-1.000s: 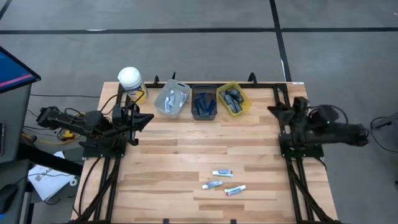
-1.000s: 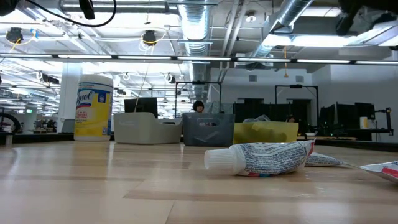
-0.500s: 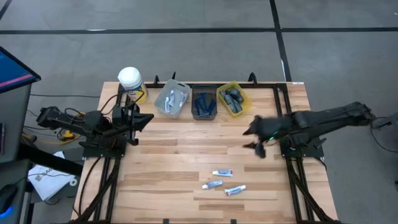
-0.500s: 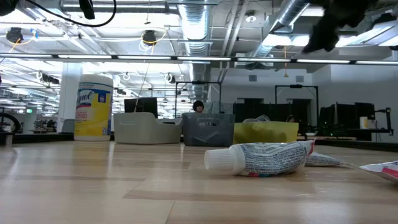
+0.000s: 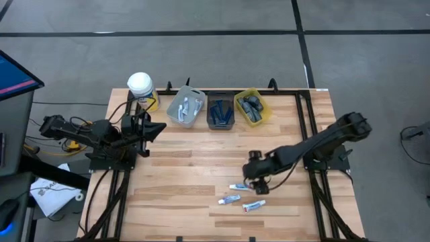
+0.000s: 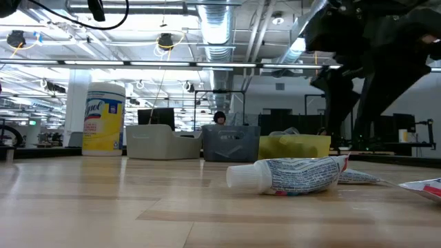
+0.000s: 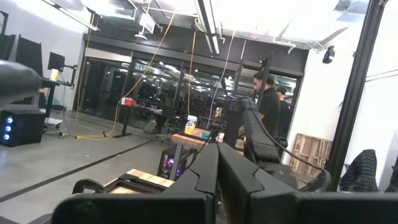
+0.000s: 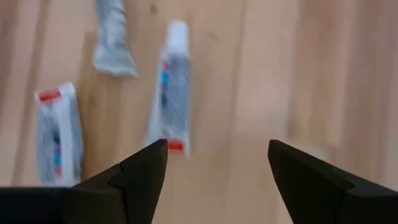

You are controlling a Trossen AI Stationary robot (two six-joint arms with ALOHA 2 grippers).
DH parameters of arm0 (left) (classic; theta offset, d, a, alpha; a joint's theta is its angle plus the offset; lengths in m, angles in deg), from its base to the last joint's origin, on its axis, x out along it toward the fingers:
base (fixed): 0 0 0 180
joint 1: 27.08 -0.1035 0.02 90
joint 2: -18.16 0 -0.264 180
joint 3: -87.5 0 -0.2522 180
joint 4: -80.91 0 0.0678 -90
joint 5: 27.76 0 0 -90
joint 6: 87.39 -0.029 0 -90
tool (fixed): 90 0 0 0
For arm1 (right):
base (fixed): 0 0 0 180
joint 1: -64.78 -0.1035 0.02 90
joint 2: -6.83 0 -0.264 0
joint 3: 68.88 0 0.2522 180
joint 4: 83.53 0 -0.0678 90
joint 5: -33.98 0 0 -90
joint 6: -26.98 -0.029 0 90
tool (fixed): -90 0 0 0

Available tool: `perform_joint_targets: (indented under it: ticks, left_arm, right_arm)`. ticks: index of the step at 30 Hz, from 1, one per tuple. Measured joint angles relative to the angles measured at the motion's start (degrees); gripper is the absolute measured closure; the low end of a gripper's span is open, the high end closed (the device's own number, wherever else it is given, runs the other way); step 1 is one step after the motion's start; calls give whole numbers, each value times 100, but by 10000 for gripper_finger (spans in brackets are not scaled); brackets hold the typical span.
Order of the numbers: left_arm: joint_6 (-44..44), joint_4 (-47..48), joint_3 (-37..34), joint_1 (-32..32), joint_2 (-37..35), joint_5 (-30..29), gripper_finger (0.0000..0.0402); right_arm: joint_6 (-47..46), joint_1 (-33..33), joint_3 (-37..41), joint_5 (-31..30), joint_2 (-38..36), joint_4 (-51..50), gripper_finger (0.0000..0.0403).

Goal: Pick & Place Travel size toiletries
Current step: Put the toothpaste into the gray bin

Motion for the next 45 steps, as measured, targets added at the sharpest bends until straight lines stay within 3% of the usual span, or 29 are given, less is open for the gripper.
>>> perform_joint_targets:
  ticks: [13, 18, 22, 35, 45]
  left_arm:
    - [-26, -25, 0, 0, 0, 1, 400]
    - [-42, -37, 0, 0, 0, 0, 400]
    - [-42, -41, 0, 0, 0, 2, 400]
    - [-47, -43, 2, 0, 0, 2, 400]
    - [-47, -69, 2, 0, 0, 1, 400]
  right_arm:
    - [-376, -137, -949, 297, 1842, 226, 132]
    - [-747, -128, -996, 258, 2103, 157, 132]
    - [-839, -106, -988, 259, 2103, 134, 148]
    - [-859, 62, -917, 353, 1746, 151, 283]
    - [-703, 318, -929, 304, 913, 189, 338]
